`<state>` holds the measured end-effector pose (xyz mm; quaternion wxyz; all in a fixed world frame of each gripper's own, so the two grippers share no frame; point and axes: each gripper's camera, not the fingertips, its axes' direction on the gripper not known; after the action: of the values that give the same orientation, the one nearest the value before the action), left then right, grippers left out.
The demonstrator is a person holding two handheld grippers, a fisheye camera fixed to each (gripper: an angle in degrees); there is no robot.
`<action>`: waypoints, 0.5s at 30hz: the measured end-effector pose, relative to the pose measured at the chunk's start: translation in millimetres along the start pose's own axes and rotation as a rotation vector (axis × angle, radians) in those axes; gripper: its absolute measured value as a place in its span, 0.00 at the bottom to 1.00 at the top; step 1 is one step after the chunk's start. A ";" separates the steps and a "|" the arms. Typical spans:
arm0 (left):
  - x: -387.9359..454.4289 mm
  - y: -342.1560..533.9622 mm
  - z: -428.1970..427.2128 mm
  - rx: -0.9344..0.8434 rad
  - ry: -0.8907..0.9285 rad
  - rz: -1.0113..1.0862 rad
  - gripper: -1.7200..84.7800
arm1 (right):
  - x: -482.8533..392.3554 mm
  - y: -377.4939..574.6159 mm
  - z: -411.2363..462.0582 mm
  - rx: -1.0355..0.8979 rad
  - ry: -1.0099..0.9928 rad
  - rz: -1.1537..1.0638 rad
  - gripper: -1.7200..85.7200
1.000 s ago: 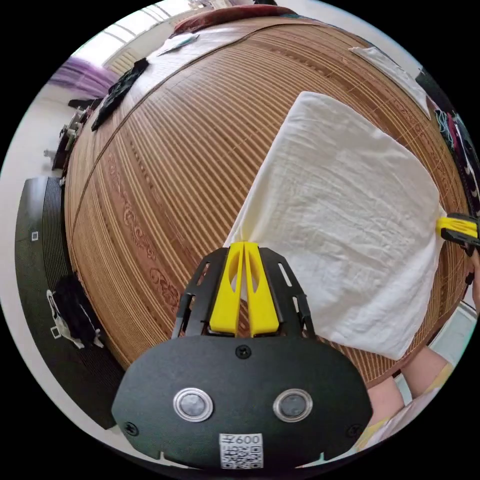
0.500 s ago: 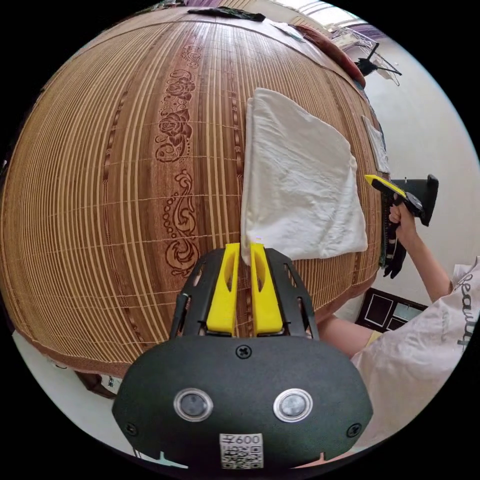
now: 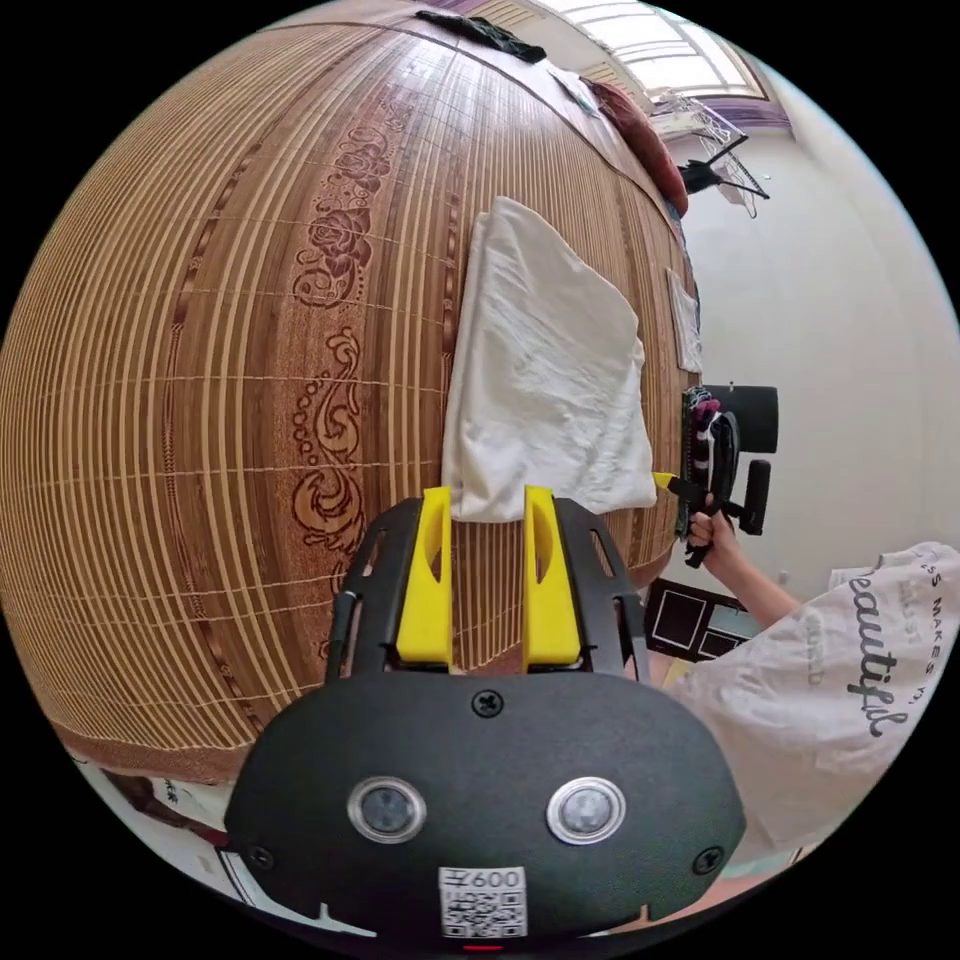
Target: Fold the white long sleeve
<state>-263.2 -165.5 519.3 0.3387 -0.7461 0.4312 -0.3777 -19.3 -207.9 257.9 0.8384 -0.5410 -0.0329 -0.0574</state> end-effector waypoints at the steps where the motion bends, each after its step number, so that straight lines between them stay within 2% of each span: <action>1: -2.5 -2.1 7.0 -0.014 -0.010 -0.002 0.12 | -1.2 -1.9 9.1 -0.047 -0.048 -0.023 0.11; 2: -6.9 -4.0 19.6 -0.046 -0.089 -0.024 0.08 | -3.8 -2.0 12.0 -0.060 -0.083 -0.059 0.10; 3: -6.8 -4.0 25.3 -0.057 -0.134 -0.013 0.07 | -9.8 -1.2 15.9 -0.065 -0.034 -0.098 0.05; 5: -3.9 4.7 35.9 -0.037 -0.202 0.102 0.05 | -18.1 -0.8 24.4 -0.107 0.050 -0.156 0.02; 9: -45.8 39.1 54.9 0.030 -0.060 0.084 0.04 | -20.3 10.4 35.7 -0.082 0.053 -0.138 0.01; 12: -82.6 89.0 77.4 0.163 0.091 0.054 0.04 | -22.5 21.1 41.9 -0.046 0.046 -0.113 0.01; 15: -83.0 115.3 94.7 0.148 0.070 0.093 0.04 | -27.9 26.4 48.2 -0.043 0.075 -0.069 0.01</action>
<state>-255.3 -119.8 355.0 0.3950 -0.6845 0.4479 -0.4181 -43.1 -151.5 250.7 0.8247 -0.5550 -0.0186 -0.1071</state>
